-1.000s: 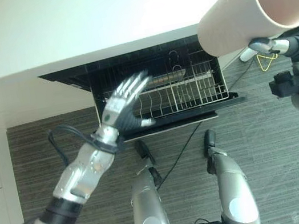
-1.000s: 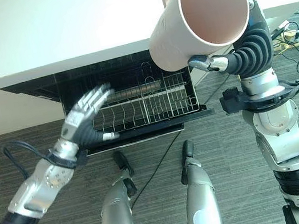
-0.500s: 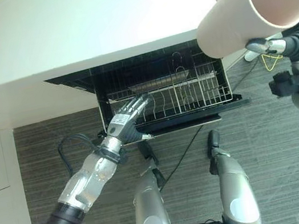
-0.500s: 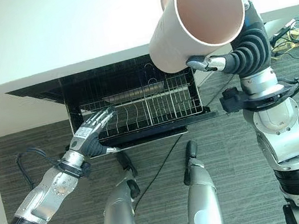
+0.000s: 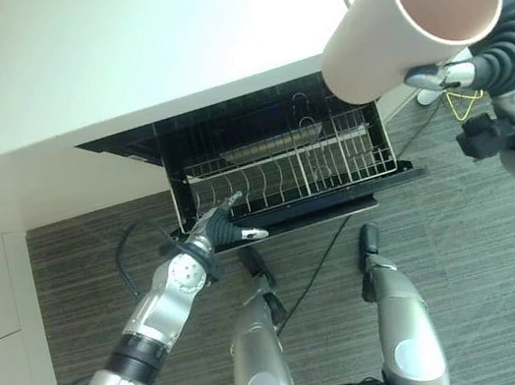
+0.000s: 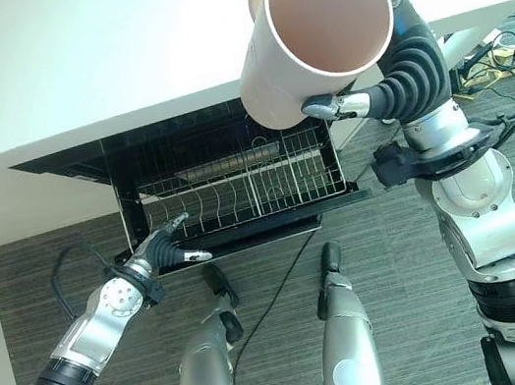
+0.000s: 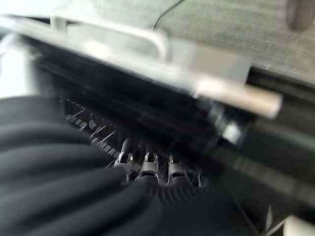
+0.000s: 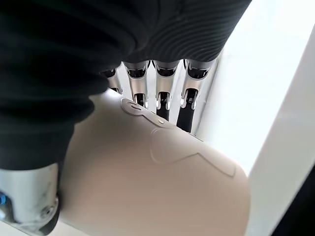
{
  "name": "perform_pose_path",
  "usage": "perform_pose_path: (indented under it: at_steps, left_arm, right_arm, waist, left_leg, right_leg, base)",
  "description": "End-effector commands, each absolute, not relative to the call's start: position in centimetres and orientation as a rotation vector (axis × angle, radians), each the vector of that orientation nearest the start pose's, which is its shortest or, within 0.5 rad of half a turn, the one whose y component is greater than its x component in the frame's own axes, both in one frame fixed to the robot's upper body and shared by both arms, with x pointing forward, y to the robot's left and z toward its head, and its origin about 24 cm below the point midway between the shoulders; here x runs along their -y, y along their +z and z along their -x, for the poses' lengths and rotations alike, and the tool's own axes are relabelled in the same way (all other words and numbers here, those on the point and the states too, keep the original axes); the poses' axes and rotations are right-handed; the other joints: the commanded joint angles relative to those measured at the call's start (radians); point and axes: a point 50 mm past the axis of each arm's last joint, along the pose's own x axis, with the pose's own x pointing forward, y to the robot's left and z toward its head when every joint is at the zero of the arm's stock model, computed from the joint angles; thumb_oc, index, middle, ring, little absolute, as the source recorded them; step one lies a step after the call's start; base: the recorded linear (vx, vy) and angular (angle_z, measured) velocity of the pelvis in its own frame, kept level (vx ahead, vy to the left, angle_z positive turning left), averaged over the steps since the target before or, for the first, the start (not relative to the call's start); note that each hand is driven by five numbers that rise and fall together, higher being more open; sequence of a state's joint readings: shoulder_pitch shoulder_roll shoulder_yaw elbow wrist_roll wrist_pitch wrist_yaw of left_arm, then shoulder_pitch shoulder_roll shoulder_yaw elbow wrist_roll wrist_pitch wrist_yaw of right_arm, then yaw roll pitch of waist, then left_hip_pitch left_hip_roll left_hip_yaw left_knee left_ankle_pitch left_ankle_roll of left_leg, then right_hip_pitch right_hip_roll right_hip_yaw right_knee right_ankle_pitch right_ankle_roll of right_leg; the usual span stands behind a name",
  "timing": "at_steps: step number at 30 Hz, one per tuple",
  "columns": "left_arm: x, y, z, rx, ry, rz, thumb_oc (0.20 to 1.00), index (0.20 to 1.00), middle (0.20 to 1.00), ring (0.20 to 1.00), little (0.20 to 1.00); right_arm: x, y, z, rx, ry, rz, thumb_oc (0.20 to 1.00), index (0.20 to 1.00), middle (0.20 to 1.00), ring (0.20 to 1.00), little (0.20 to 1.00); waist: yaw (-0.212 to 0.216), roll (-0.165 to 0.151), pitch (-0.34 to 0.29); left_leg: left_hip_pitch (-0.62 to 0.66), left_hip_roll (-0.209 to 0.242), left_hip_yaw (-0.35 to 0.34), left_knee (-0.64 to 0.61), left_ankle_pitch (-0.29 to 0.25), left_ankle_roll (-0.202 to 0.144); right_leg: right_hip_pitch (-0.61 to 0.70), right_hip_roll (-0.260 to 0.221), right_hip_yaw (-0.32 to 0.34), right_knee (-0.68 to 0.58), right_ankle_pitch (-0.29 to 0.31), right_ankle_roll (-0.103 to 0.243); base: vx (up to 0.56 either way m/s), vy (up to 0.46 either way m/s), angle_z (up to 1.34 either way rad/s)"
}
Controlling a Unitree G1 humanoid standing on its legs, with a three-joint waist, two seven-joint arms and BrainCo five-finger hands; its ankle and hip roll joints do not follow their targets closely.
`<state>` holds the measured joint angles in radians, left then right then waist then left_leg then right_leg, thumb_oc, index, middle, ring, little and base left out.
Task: Place the dishes in the dishwasher.
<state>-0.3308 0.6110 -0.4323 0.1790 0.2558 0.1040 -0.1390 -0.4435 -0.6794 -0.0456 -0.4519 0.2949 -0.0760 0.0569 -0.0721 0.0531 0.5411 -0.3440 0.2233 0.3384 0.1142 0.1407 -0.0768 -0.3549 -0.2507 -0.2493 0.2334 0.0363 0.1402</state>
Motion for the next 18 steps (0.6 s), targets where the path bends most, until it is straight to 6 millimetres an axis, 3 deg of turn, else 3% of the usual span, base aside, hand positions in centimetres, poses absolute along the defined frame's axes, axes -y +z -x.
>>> perform_pose_path:
  at_steps: [1,7,18]
  left_arm:
    - [-18.1,2.4,-28.7,-0.295,-0.497,-0.953,1.000,1.000,1.000,1.000,1.000]
    - [-17.2,-0.1,-27.5,-0.442,-0.603,-0.832,1.000,1.000,1.000,1.000,1.000]
    - [-17.0,-2.5,-24.7,-0.574,-0.688,-0.600,1.000,1.000,1.000,1.000,1.000]
  right_arm:
    - [16.6,31.1,-21.8,1.122,0.327,0.469,0.200,0.200,0.200,0.200,0.200]
    - [16.7,30.6,-22.1,1.090,0.328,0.479,0.200,0.200,0.200,0.200,0.200]
    - [17.9,29.2,-22.6,1.006,0.266,0.479,0.200,0.200,0.200,0.200,0.200]
  waist:
    - [-0.033,-0.029,-0.043]
    - [-0.042,-0.033,-0.034]
    - [-0.050,-0.030,-0.021]
  left_leg:
    - [0.017,0.075,-0.068,0.071,-0.069,-0.107]
    - [0.028,0.076,-0.057,0.073,-0.075,-0.108]
    - [0.049,0.074,-0.041,0.066,-0.083,-0.104]
  right_leg:
    - [-0.002,-0.015,0.016,0.058,-0.081,0.041]
    - [0.011,-0.007,0.017,0.050,-0.083,0.036]
    - [0.037,0.002,0.014,0.034,-0.088,0.027]
  base:
    - [0.00,0.000,0.00]
    - [0.00,0.000,0.00]
    - [0.00,0.000,-0.03]
